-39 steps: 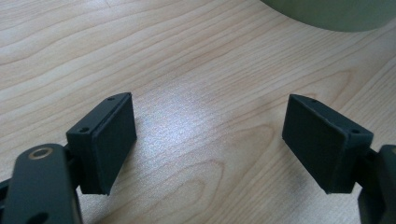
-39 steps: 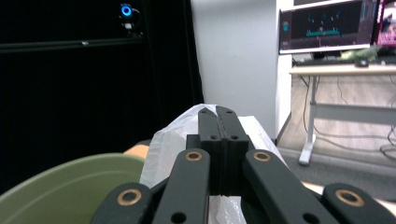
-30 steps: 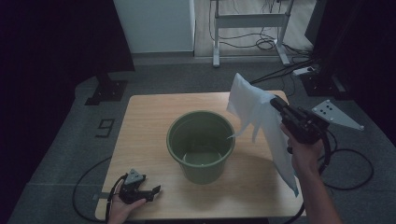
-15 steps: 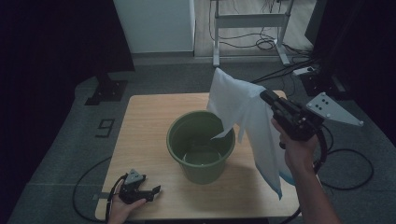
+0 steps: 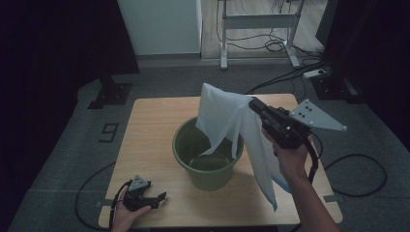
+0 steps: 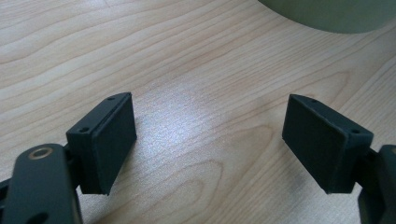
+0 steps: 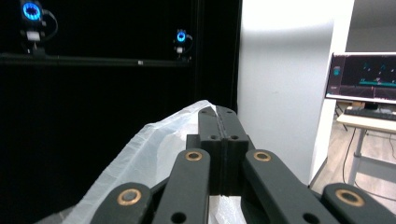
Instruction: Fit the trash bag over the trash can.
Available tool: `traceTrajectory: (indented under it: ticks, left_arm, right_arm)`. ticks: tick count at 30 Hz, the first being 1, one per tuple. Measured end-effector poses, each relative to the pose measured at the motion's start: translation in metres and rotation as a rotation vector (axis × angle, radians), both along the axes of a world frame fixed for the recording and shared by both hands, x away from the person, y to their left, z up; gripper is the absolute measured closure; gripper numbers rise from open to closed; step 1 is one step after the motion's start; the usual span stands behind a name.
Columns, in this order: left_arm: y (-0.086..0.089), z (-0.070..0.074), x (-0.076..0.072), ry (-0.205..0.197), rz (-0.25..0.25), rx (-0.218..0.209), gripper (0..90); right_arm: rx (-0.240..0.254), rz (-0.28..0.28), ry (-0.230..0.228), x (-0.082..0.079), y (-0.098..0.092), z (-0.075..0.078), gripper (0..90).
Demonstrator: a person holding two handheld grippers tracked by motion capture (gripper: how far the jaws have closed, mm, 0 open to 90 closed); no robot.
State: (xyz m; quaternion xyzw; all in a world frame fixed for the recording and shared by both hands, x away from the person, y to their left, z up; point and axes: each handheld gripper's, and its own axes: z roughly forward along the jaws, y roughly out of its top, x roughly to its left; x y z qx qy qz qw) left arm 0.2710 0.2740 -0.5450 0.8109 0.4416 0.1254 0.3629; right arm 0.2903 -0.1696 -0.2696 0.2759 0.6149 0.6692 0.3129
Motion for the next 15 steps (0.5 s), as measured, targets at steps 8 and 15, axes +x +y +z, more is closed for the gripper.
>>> traceTrajectory:
  ticks: [8,15]
  left_arm:
    - [0.0,0.0,0.0,0.001,-0.002,-0.002,17.3]
    - [0.001,0.0,0.0,0.0,-0.003,-0.002,17.3]
  right_arm:
    - [-0.039,0.017,0.059,0.008,0.014,-0.034,89.2]
    - [-0.087,0.054,0.098,0.009,0.034,-0.061,89.2]
